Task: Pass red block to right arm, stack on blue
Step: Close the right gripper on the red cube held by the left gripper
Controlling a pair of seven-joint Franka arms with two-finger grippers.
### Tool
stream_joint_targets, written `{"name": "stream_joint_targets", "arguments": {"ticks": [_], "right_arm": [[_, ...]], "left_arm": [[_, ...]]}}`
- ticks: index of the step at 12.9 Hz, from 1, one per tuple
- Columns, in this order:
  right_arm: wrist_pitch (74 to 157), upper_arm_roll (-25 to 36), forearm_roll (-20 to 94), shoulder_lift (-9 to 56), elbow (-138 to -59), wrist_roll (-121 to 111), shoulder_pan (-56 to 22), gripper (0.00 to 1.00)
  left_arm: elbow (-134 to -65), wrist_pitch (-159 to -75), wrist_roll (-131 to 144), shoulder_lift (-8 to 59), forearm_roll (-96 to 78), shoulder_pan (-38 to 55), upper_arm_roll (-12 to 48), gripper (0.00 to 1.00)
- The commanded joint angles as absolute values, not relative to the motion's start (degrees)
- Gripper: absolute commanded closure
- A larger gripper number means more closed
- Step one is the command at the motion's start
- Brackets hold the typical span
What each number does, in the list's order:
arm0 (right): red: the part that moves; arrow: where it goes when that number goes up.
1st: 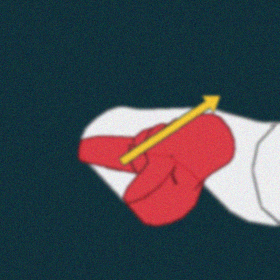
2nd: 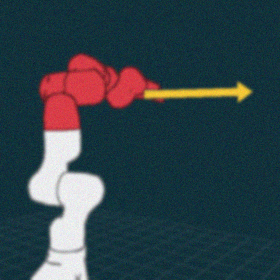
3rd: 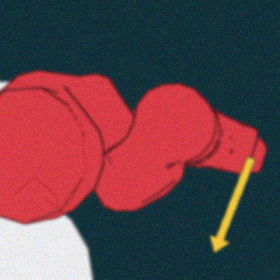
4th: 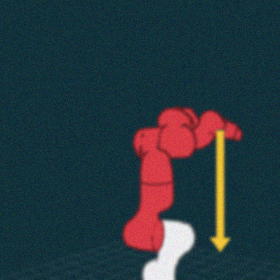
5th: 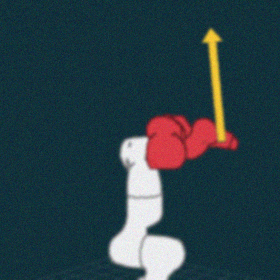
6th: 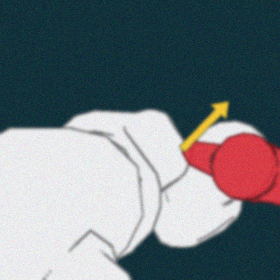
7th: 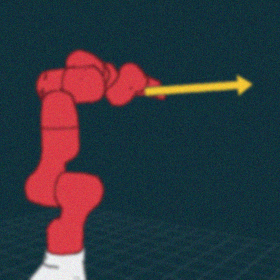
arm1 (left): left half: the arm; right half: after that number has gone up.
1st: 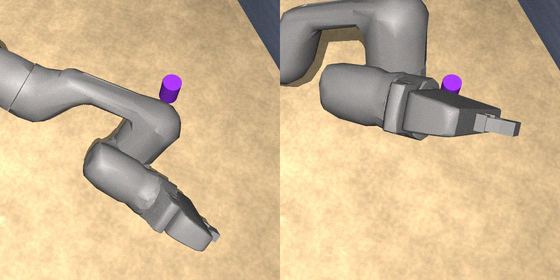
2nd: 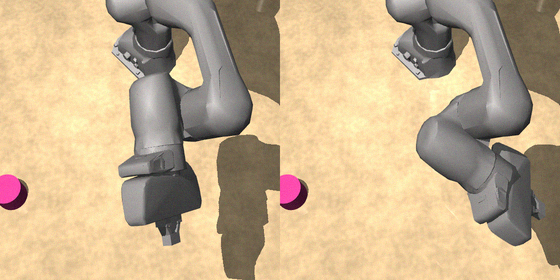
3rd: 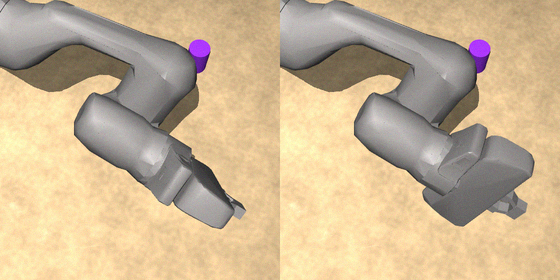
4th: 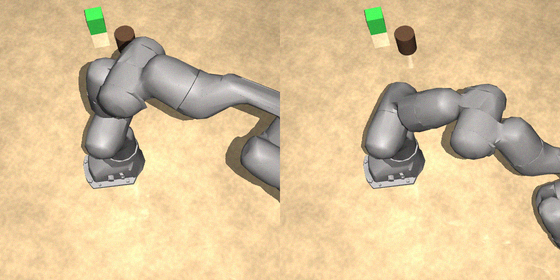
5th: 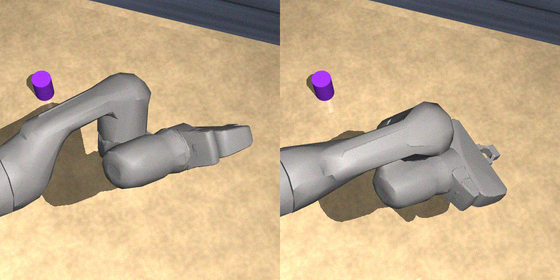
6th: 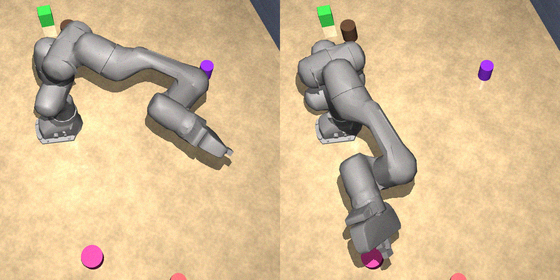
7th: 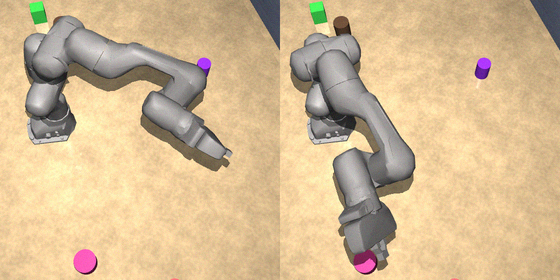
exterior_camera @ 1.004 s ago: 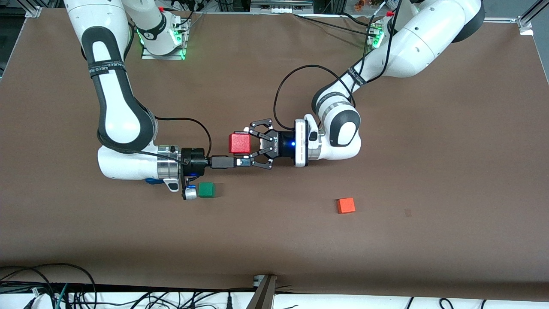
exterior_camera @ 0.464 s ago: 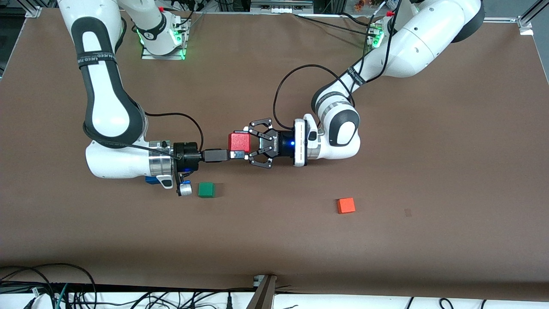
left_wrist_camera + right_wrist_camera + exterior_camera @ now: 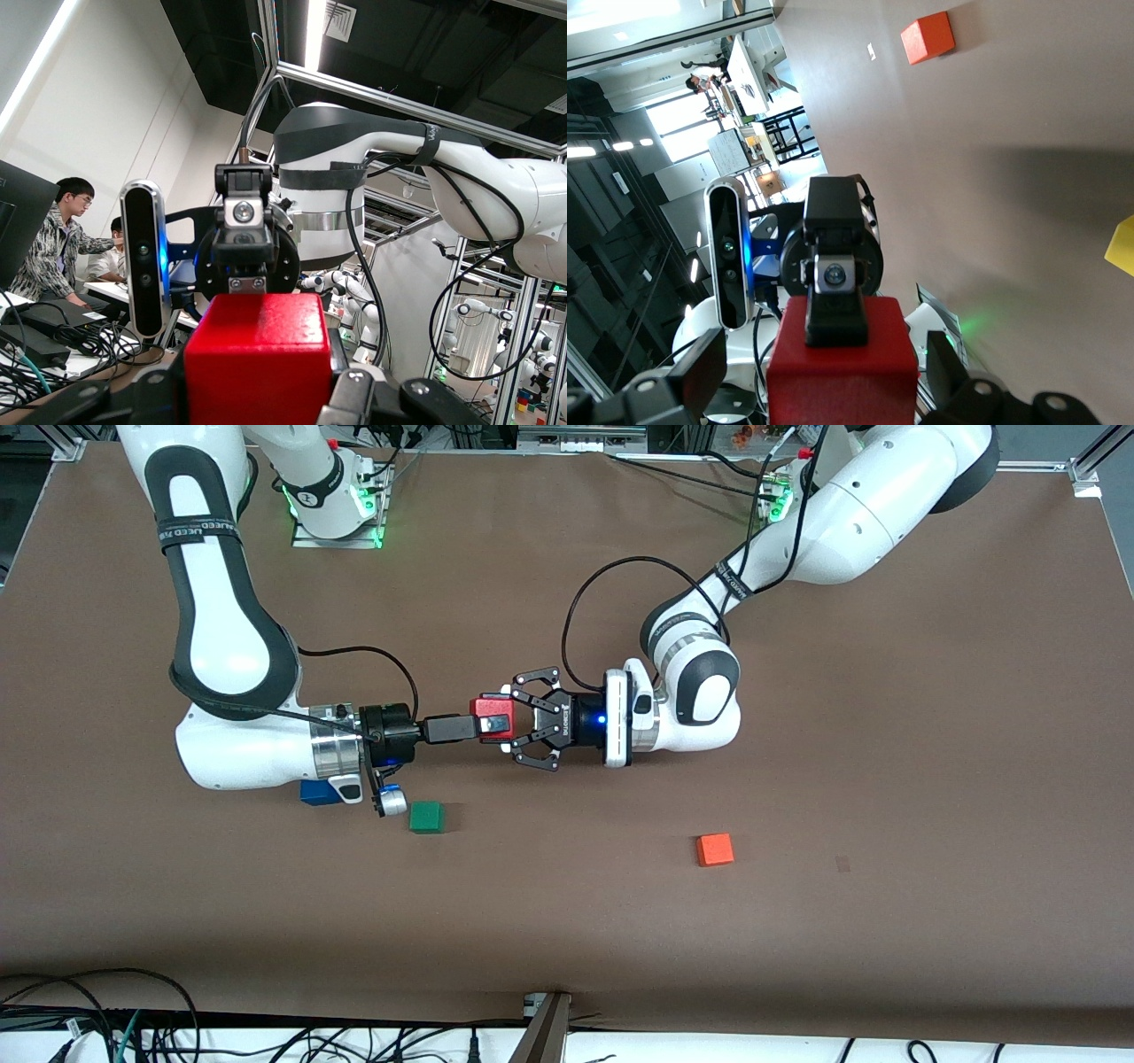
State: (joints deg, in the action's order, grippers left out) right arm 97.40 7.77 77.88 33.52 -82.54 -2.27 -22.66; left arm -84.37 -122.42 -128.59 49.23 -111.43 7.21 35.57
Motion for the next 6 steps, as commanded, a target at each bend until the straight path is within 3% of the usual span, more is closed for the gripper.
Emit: {"name": "stream_joint_targets", "arguments": {"ticks": [1, 2, 4, 5, 6], "right_arm": [[96.9, 7.8, 76.6, 31.3, -84.8, -1.1, -22.7, 0.72], [96.9, 7.8, 76.6, 31.0, -85.6, -1.1, -22.7, 0.96], [96.9, 7.8, 76.5, 30.7, -85.7, 0.6, -22.7, 1.0], [96.9, 7.8, 76.2, 30.7, -85.6, 0.9, -22.7, 1.0], [96.9, 7.9, 76.2, 30.7, -85.6, 0.9, -22.7, 1.0]], "left_arm": [[-85.0, -122.6, -129.0, 48.9, -113.5, 7.0, 36.1, 1.0], [-84.9, -122.6, -128.9, 48.8, -113.5, 6.9, 36.1, 0.99], [-85.0, -122.5, -128.9, 48.8, -113.4, 6.9, 36.1, 0.96], [-85.0, -122.5, -128.9, 48.7, -113.4, 6.9, 36.1, 0.9], [-85.0, -122.5, -128.9, 48.6, -113.6, 7.1, 36.2, 0.68]]}}
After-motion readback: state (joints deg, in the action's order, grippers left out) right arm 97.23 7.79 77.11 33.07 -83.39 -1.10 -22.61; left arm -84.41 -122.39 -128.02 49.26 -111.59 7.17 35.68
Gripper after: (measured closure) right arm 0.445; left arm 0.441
